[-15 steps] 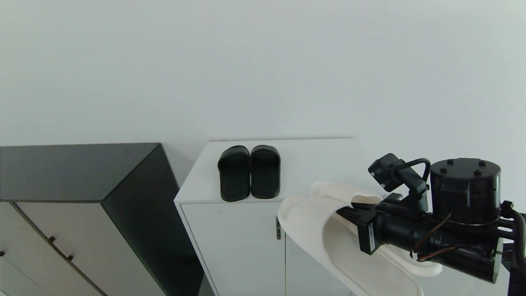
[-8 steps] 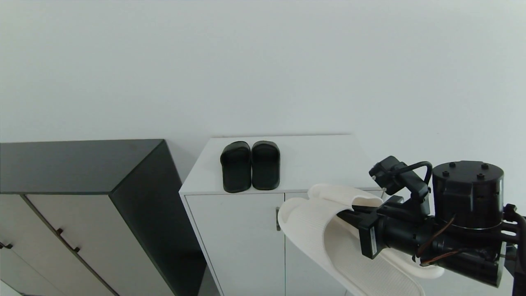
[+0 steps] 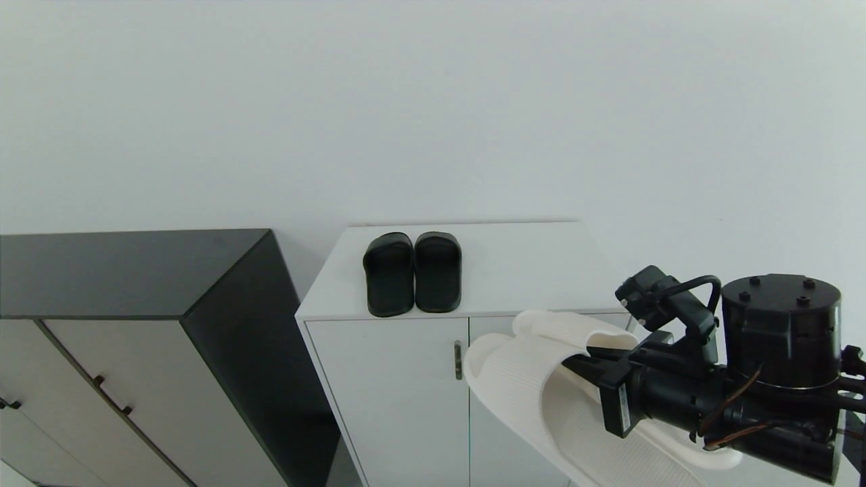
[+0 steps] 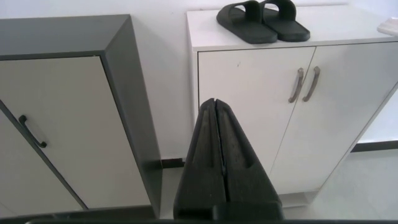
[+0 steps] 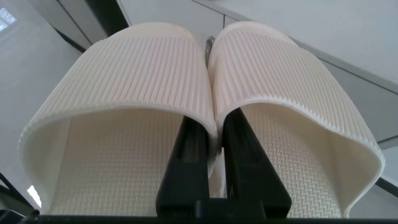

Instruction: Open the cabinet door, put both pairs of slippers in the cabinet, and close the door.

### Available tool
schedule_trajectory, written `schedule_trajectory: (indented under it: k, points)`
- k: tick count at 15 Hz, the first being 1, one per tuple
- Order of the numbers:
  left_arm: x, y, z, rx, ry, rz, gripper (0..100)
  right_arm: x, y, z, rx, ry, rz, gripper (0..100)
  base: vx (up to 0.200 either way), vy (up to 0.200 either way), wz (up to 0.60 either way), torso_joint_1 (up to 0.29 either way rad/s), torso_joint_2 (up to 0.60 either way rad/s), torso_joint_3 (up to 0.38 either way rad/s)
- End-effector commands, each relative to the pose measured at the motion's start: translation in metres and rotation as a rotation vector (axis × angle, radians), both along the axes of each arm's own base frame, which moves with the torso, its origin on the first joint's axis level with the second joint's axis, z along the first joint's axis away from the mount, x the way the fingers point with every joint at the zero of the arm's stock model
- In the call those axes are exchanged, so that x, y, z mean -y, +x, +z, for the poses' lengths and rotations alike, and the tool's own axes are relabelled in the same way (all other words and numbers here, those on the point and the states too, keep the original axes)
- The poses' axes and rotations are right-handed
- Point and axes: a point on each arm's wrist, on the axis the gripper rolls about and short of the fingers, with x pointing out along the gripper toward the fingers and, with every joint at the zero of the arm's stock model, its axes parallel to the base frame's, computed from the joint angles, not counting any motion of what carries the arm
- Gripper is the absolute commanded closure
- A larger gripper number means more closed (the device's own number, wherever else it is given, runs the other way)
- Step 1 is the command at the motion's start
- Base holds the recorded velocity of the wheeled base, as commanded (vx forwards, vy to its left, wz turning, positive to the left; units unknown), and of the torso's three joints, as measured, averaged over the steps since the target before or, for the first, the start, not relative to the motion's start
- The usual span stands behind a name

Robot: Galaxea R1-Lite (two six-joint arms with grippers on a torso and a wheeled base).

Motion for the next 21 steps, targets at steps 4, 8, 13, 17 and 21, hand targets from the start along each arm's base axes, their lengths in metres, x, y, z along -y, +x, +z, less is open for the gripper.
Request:
schedule_trajectory:
  k: [4, 8, 13, 17, 21]
  points:
    - [0.0000, 0.0001, -0.0001, -0.003, 0.000, 0.000, 100, -0.0020, -0.0020, -0.0005, 0.002, 0.003, 0.013, 100, 0.000, 0.000, 0.00, -0.016, 0.03, 0.016]
    - [0.0000, 0.0001, 0.0000, -0.001, 0.000, 0.000, 100, -0.0039, -0.0044, -0.0005, 0.002, 0.003, 0.024, 100, 0.000, 0.000, 0.00, -0.150, 0.36, 0.189]
    - [0.0000, 0.0000, 0.0000, 0.000, -0.001, 0.001, 100, -0.0054, -0.0065, -0.0005, 0.004, 0.001, 0.028, 100, 0.000, 0.000, 0.00, -0.220, 0.51, 0.289]
    - [0.0000, 0.0001, 0.0000, -0.001, 0.002, 0.001, 0, -0.0051, -0.0074, -0.0021, -0.001, -0.003, 0.029, 100, 0.000, 0.000, 0.00, -0.223, 0.55, 0.312]
    - [0.0000, 0.0001, 0.0000, -0.001, 0.000, 0.001, 0, -0.0043, -0.0082, -0.0051, -0.007, -0.012, 0.030, 100, 0.000, 0.000, 0.00, -0.201, 0.52, 0.321]
